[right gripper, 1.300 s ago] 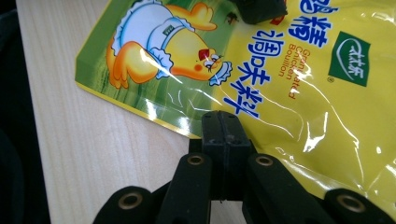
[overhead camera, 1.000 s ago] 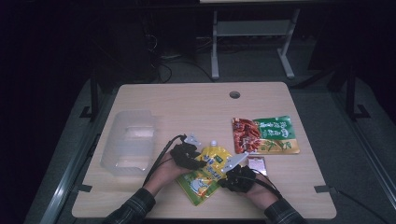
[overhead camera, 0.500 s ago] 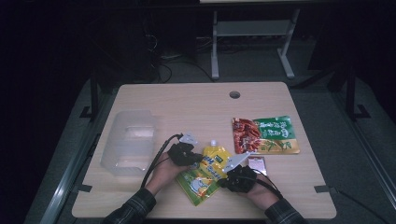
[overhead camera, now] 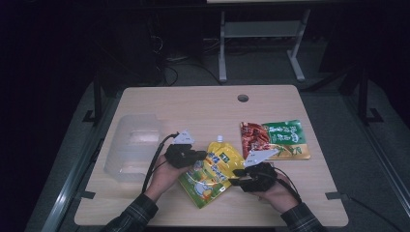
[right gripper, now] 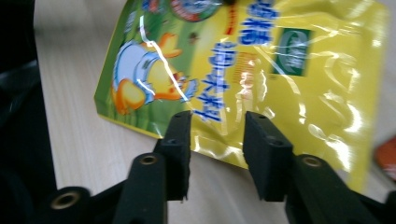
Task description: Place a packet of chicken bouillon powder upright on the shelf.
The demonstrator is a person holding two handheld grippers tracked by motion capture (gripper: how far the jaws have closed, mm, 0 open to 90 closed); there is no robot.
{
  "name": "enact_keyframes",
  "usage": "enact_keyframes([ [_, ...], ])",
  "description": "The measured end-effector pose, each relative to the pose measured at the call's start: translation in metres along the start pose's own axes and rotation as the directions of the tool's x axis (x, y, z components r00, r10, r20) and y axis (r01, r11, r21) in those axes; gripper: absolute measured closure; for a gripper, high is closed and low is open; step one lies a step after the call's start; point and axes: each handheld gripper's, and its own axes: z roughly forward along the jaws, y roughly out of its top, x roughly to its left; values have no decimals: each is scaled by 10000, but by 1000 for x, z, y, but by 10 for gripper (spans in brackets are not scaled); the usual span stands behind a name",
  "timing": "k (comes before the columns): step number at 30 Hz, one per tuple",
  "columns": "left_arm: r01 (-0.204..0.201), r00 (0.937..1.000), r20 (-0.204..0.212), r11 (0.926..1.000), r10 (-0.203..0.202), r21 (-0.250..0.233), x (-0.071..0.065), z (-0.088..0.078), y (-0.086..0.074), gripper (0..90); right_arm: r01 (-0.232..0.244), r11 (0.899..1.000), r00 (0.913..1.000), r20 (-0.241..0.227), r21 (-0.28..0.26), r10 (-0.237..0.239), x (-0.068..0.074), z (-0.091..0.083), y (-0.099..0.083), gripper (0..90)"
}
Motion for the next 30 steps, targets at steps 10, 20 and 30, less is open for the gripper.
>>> enact_keyframes([
  [10, 183, 9998, 44, 9937, -180, -1109, 3, -26, 4, 885, -416, 9913, 9973, 550, -1246, 487, -27, -22, 5, 425],
  [20, -214, 9995, 212, 9862, 252, -1644, -3, -37, 10, 889, -474, 9819, 9986, -310, -1831, 424, -44, -13, 14, 347],
  [30, -308, 9987, 351, 9827, 378, -1827, -7, -41, 14, 889, -504, 9869, 9853, -1691, -1532, 241, -49, 14, 24, 521],
])
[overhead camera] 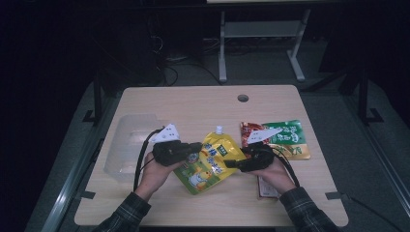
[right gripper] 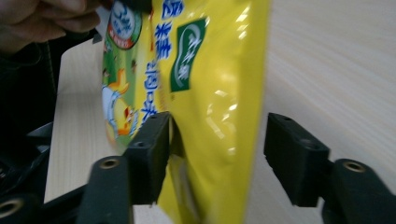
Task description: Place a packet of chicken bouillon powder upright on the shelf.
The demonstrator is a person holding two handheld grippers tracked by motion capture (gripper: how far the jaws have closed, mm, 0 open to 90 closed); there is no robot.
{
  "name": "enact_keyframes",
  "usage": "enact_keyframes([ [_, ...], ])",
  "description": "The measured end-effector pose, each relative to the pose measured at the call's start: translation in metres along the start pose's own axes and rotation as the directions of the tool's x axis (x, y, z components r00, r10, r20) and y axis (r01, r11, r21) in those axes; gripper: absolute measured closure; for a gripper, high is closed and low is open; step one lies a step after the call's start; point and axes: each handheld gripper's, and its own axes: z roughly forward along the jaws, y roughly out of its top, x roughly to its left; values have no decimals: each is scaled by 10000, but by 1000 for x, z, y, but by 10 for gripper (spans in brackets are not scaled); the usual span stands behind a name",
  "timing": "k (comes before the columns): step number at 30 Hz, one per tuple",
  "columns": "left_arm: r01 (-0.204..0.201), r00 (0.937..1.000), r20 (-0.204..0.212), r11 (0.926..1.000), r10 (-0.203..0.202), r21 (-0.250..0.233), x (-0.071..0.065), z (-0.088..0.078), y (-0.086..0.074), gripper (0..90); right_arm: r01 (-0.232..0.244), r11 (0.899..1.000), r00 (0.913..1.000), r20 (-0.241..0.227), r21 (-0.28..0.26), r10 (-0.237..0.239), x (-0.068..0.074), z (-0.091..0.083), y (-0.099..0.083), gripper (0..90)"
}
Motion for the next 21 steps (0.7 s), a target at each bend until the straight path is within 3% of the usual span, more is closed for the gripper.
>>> enact_keyframes([
  [4, 145, 9999, -44, 9998, -145, -108, 1, -2, -1, 889, 243, 9997, 9996, -118, -39, -243, 3, 1, 1, 667],
  [8, 182, 9998, -15, 9996, -183, -207, 1, -2, -1, 889, 223, 9993, 9982, -541, -313, -240, 4, -2, 2, 847],
  [10, 211, 9998, 9, 9995, -211, -229, 2, -2, -1, 888, 275, 9986, 9966, -766, -447, -309, 4, -4, 2, 884],
  [21, 144, 9999, -73, 9997, -145, -192, 2, -2, -1, 880, 641, 9975, 9950, -744, -314, -663, 9, -7, 6, 900],
])
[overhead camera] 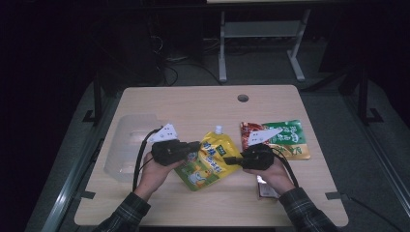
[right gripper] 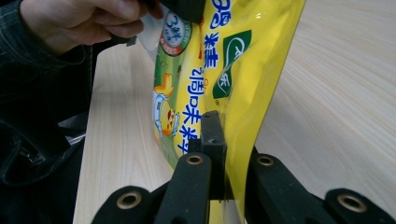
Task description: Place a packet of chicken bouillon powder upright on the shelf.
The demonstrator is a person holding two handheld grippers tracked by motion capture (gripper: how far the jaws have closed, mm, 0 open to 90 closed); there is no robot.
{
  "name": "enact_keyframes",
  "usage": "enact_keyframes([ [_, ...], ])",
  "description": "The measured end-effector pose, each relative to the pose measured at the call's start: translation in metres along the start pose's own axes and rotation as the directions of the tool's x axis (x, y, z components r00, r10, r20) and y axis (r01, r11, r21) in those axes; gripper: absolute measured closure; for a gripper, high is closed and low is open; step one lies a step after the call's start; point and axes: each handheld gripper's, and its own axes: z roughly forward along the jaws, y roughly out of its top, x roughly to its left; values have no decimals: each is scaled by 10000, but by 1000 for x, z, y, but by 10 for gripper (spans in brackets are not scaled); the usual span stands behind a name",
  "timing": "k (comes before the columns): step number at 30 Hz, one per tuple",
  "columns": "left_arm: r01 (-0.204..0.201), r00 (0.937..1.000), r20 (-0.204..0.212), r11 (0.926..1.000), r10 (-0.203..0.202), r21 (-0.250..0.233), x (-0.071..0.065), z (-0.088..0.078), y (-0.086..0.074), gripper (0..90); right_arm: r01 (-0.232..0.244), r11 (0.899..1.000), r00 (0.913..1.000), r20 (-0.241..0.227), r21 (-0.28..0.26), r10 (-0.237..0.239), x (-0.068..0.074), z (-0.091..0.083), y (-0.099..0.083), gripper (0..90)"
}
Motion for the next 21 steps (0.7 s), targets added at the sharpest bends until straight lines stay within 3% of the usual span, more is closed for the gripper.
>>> enact_keyframes([
  [4, -77, 10000, -40, 10000, 77, 18, 0, -1, 1, 844, 232, 9996, 9997, 37, -128, -232, 2, -3, 1, 900],
  [6, -252, 9992, -320, 9997, 253, 35, -2, -3, 2, 814, 210, 9996, 9998, 16, -182, -210, 3, -3, 2, 900],
  [14, -638, 9932, -935, 9964, 689, 565, -9, -14, 2, 449, 526, 9984, 9986, 23, -191, -525, 8, -6, 7, 900],
  [18, -242, 9974, -657, 9963, 297, 827, -15, -19, -8, 326, 557, 9980, 9984, 35, -314, -556, 7, -8, 10, 900],
  [21, -206, 9986, -456, 9911, 268, 1316, -23, -21, -23, 269, 582, 9970, 9983, 92, -509, -578, 7, -11, 14, 900],
])
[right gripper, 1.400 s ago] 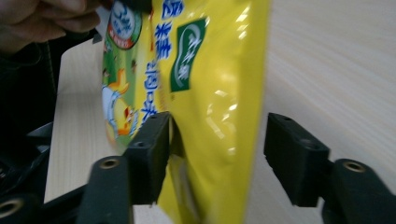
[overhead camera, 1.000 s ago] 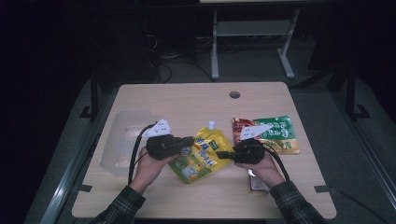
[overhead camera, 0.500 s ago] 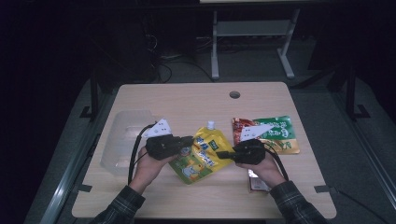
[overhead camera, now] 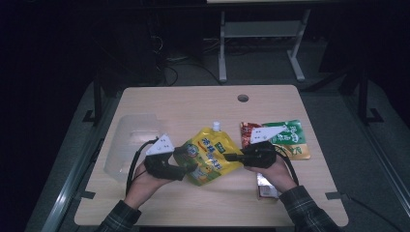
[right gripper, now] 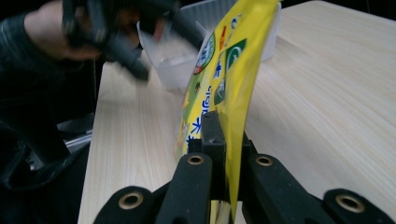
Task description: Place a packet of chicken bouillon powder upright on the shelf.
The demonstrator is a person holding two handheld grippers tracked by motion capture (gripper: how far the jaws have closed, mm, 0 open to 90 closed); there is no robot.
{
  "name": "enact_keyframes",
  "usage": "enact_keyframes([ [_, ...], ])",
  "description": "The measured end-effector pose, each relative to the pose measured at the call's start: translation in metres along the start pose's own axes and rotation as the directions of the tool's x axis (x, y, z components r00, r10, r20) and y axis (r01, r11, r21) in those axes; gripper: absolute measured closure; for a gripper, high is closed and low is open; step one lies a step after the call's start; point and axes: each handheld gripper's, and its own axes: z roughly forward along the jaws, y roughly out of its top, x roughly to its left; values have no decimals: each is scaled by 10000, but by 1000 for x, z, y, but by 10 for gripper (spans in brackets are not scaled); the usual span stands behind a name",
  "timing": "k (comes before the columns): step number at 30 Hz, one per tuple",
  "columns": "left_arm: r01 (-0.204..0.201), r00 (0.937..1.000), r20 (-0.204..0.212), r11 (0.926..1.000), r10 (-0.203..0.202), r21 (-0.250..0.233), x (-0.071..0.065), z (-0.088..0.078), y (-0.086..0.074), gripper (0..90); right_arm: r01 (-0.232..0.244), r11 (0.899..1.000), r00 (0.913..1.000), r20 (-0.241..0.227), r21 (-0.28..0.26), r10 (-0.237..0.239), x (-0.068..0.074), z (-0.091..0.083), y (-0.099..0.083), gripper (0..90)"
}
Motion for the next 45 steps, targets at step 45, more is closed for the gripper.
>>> enact_keyframes([
  [45, -1179, 9904, 838, 9884, 1101, 956, -48, 22, -54, 183, -14, 9998, 9998, -208, -202, 10, 6, 40, 117, 900],
])
